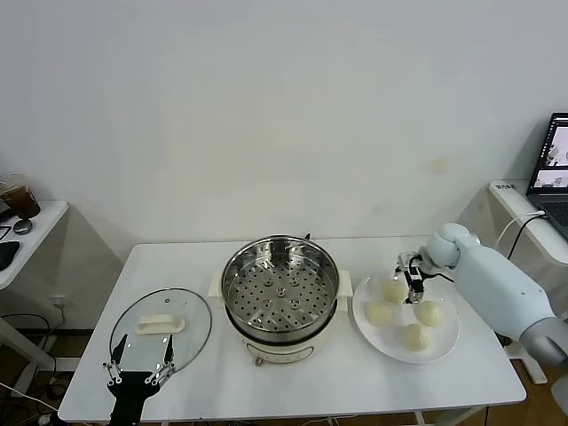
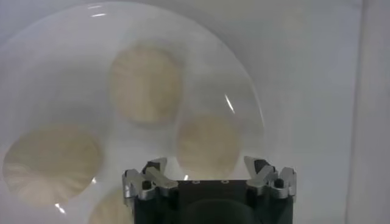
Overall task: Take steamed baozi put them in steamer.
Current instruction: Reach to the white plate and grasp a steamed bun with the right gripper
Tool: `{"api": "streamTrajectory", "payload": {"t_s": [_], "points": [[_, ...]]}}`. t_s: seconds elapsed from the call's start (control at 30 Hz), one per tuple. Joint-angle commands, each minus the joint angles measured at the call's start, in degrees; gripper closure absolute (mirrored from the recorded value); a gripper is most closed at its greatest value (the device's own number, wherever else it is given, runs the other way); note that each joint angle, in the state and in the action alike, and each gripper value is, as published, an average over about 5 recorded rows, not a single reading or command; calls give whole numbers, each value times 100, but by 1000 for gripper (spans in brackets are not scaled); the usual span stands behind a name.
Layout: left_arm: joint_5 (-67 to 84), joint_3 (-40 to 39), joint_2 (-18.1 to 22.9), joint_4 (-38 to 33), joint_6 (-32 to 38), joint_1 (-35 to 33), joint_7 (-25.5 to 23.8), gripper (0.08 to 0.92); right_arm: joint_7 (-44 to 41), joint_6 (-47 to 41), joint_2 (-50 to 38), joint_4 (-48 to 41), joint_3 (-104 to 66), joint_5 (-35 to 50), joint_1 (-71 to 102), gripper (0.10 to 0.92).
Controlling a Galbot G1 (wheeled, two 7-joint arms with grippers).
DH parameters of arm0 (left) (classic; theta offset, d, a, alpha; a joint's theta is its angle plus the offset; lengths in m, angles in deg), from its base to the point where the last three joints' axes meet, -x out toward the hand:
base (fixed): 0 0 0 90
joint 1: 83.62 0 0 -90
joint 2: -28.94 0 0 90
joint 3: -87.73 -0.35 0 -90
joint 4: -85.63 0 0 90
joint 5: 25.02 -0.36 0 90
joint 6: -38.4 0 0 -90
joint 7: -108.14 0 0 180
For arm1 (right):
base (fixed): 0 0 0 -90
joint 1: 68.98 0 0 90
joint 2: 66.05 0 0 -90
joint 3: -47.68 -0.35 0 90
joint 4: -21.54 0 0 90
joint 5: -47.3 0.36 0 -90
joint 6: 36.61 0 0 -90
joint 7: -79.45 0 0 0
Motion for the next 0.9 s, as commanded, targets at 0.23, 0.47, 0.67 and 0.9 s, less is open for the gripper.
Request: {"api": "streamTrajectory", "payload": {"t_s": [0.23,0.47,0.67,0.9], "points": [[-10,44,-8,10,12,14,-1,177,45,-156,329,-304,272,-5,-155,320],[-4,75,-6,0,18,15,0,177,8,-195,263,-214,363,-6,-180,420],[-5,68,8,-16,24,10,2,177,-3,-195,131,-69,394,102,-206,498],[-9,57,2,-88,16,-1,-2,177,-2,-144,-252,399,585,530,-521,630]]}}
